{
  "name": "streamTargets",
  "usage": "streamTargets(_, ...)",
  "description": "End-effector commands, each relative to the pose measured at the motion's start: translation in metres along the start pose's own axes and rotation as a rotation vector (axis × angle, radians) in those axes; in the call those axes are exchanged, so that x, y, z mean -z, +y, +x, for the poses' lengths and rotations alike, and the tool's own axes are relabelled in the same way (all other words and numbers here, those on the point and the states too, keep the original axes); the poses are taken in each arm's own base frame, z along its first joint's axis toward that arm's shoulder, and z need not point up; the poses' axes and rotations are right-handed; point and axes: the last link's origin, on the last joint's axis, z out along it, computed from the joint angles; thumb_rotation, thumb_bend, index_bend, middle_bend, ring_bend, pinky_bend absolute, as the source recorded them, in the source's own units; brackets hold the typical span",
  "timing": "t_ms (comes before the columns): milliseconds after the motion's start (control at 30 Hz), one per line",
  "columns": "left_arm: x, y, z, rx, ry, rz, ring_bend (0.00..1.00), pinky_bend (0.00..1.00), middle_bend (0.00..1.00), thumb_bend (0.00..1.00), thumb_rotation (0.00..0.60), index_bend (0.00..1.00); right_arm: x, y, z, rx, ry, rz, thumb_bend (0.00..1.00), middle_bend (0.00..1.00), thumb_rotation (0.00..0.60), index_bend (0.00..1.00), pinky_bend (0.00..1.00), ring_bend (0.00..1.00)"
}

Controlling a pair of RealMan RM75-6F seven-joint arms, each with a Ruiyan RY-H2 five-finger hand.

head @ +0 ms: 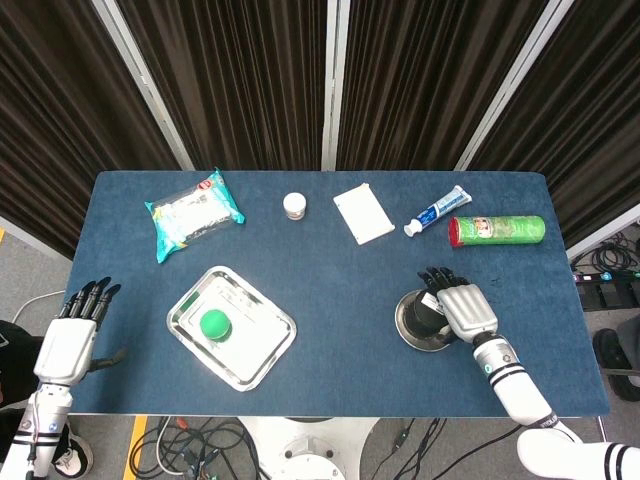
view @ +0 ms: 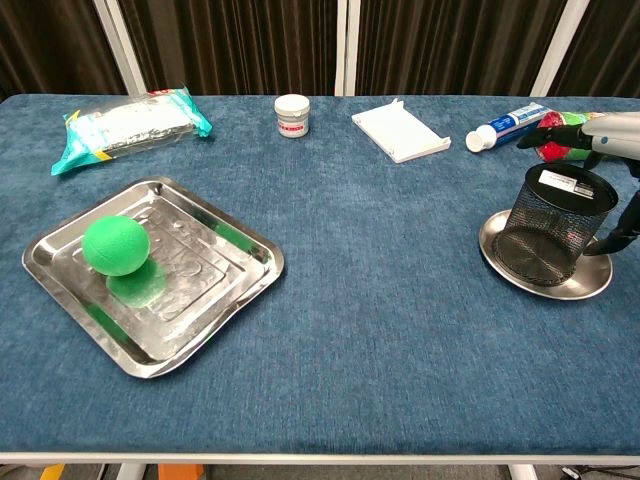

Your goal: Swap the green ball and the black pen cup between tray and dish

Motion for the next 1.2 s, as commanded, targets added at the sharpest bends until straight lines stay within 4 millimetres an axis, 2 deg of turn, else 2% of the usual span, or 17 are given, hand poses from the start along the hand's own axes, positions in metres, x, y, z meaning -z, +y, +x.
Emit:
streamTargets(33,0.0,-0.001,0.0,0.001,0.001,0.002,0.0,0.13,0.02,0.09,0.6,0.08,-0.003,-0.002,0.0,-0.001,0.019,0.005,0.07,0.2,0.6,0.04,0.43,0.17)
streamTargets(167,0.0,-0.002,0.0,0.001,-0.002,0.004,0.0,0.13,0.02,0.09,0.6,0.08,-0.003,-0.003,0.003,0.001,0.056,0.015,0.08,0.31,0.6,0.2,0.5,0.26)
streamTargets(367,0.002,-0.004,-0.001,0.005,-0.006,0.011,0.0,0.13,0.02,0.09,0.6,0.08,0.001,0.0,0.008,0.009,0.081,0.024,0.09,0.4,0.6,0.36,0.54,0.33)
streamTargets(467,0.002,-0.006,-0.001,0.006,-0.006,0.014,0.0,0.13,0.02,0.09,0.6,0.08,0.003,0.001,0.018,0.002,0.117,0.029,0.09,0.43,0.6,0.4,0.56,0.35)
streamTargets(667,0.003,-0.008,0.002,0.008,0.006,0.017,0.0,0.13,0.02,0.09,0.6,0.08,0.0,-0.008,0.058,-0.025,0.218,0.074,0.09,0.43,0.6,0.41,0.56,0.35)
streamTargets(767,0.003,-0.007,0.003,0.006,0.008,0.015,0.0,0.13,0.02,0.09,0.6,0.08,-0.013,-0.028,0.073,-0.01,0.245,0.129,0.09,0.43,0.6,0.41,0.56,0.35)
streamTargets(900,0.005,-0.007,0.001,0.001,0.004,0.014,0.0,0.13,0.02,0.09,0.6,0.08,-0.046,-0.064,0.082,-0.002,0.237,0.204,0.09,0.43,0.6,0.41,0.56,0.35)
streamTargets(1100,0.005,-0.007,-0.001,0.001,-0.004,0.014,0.0,0.13,0.02,0.09,0.6,0.08,-0.097,-0.107,0.077,0.023,0.188,0.235,0.09,0.42,0.6,0.4,0.56,0.35)
streamTargets(1200,0.005,-0.007,0.0,0.002,-0.002,0.013,0.0,0.13,0.02,0.09,0.6,0.08,-0.111,-0.125,0.07,0.021,0.149,0.248,0.09,0.41,0.6,0.4,0.55,0.35)
